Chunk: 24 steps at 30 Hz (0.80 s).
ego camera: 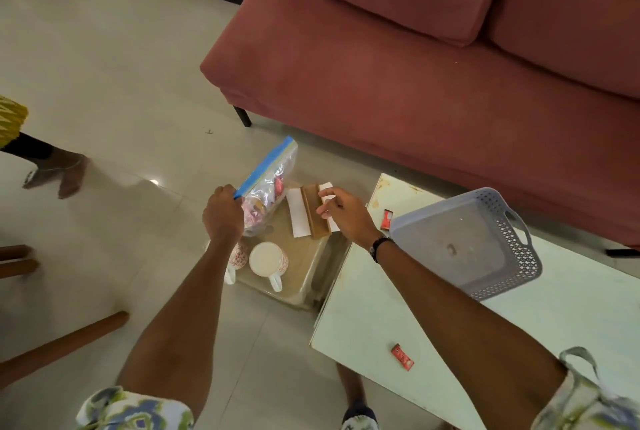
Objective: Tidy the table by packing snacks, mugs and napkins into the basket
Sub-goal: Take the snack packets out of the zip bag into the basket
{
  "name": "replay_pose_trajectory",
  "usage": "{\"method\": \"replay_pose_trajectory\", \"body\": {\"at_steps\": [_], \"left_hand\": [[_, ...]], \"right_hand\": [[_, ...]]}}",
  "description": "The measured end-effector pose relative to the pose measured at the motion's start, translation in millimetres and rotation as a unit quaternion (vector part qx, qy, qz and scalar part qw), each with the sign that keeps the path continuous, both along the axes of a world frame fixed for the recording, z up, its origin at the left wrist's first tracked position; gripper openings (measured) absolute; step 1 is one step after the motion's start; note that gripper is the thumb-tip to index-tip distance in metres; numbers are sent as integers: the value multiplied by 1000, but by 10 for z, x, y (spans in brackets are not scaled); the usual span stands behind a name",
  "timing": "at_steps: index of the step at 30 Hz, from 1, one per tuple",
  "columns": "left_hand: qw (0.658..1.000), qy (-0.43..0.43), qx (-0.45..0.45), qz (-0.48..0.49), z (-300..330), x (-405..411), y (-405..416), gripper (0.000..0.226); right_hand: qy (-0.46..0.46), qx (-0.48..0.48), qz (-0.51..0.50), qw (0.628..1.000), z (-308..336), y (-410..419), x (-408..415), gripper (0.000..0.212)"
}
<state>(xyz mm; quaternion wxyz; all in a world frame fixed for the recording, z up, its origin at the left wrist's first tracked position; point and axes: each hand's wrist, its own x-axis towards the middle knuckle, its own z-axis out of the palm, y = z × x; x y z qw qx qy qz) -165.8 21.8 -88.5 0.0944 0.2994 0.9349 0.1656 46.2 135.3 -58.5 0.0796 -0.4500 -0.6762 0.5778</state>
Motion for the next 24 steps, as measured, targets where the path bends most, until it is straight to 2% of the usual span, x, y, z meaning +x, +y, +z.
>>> {"method": "replay_pose_trajectory", "body": {"at_steps": [6,10,12,14,19,22,24], "left_hand": [[995,48,86,5,613,-66,241,16],[992,36,117,9,1187,59,427,17],[992,-13,126,6,1456,200,481,20],[984,-97,151,-3,1672,393,491,18],[920,-306,243,18,2078,1275,423,18],[883,-379,274,29,2152,1978,344,4],[869,-411,274,34,2112,2479,265,7]], "right_hand": [[16,25,7,1000,265,9,35,26],[59,51,2,997,562,-1,134,25],[84,60,-3,995,758,-5,212,25],[121,49,-16,991,986,-13,320,25],[194,27,-71,978,1556,-121,830,23],[201,18,-109,973,1750,-240,1262,24],[189,4,-139,972,1805,-355,1651,26]]}}
